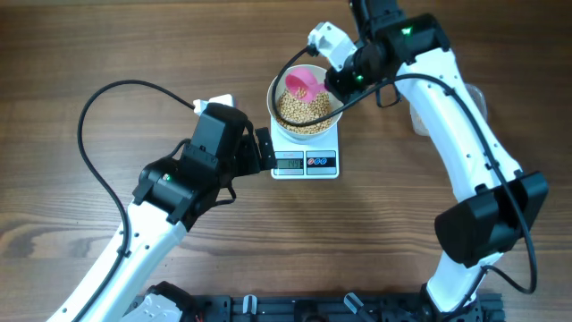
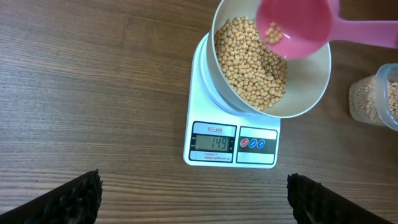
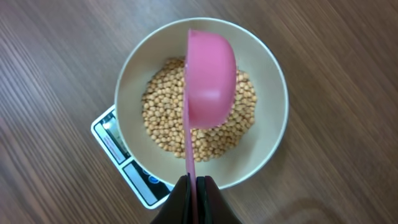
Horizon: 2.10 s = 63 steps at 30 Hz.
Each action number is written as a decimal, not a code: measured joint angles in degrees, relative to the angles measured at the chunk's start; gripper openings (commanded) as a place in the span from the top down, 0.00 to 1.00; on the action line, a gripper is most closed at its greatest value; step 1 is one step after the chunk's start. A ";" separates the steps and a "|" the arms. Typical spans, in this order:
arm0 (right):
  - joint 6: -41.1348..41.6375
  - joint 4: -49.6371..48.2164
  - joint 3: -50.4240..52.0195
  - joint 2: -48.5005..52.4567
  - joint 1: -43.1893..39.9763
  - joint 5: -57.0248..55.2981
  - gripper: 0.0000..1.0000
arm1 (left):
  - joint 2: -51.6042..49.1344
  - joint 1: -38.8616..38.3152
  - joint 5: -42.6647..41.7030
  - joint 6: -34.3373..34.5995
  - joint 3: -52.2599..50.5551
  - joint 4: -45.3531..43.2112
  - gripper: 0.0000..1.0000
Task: Scoop item into bowl and weigh 150g on scale
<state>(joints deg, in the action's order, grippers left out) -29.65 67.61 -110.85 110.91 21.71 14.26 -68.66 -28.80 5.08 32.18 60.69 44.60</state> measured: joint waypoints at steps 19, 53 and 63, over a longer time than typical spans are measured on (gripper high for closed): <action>4.33 -0.48 0.00 0.00 -0.37 -1.09 0.96 | 0.00 0.00 0.00 0.00 0.00 0.00 0.00; 3.89 -1.66 0.00 0.00 -3.61 -0.15 0.96 | 0.00 0.00 0.00 0.00 0.00 0.00 0.00; 2.97 -1.88 0.00 0.00 -2.23 0.68 0.96 | 0.00 0.00 0.00 0.00 0.00 0.00 0.00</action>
<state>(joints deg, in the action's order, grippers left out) -26.68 65.73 -110.85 110.91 19.49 14.94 -68.66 -28.80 5.08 32.18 60.69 44.60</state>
